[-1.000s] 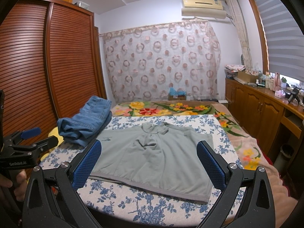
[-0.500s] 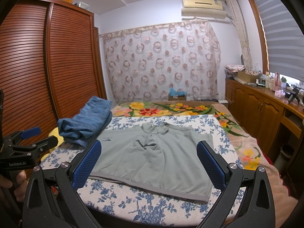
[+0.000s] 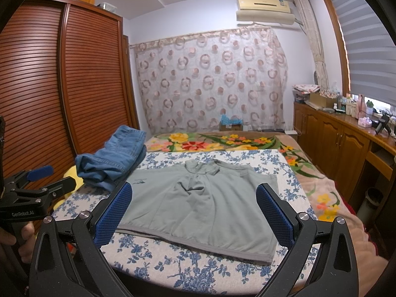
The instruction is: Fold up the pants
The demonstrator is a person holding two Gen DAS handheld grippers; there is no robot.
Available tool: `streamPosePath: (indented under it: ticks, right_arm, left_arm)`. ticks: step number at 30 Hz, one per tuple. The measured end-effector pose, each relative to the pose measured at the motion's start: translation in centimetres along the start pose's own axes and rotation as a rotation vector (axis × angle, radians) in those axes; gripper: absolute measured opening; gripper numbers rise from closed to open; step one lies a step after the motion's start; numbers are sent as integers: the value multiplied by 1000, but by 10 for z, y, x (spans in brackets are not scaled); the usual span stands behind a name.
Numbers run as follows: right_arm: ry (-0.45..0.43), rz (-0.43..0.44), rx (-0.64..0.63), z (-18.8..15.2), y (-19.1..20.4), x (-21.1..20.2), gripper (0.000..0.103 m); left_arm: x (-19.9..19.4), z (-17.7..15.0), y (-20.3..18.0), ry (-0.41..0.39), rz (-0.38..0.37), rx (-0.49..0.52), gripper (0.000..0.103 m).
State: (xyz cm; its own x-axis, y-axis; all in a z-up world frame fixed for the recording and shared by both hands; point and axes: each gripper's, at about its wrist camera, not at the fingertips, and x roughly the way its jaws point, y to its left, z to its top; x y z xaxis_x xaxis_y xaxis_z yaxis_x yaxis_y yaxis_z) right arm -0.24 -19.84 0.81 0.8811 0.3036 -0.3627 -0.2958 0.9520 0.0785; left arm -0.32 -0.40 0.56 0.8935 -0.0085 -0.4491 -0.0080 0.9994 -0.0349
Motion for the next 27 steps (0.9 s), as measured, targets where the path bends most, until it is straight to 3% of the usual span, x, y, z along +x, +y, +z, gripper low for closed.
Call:
streamPosePath:
  ticks: [13,27]
  right_arm:
    - [0,1,0,1,-1,0,102]
    - [113,3,-42,-23,-18,23,102]
  left_arm:
    - [1,0,0,5,-4,-1,103]
    - [61,-37,34,194,-3,-46,103]
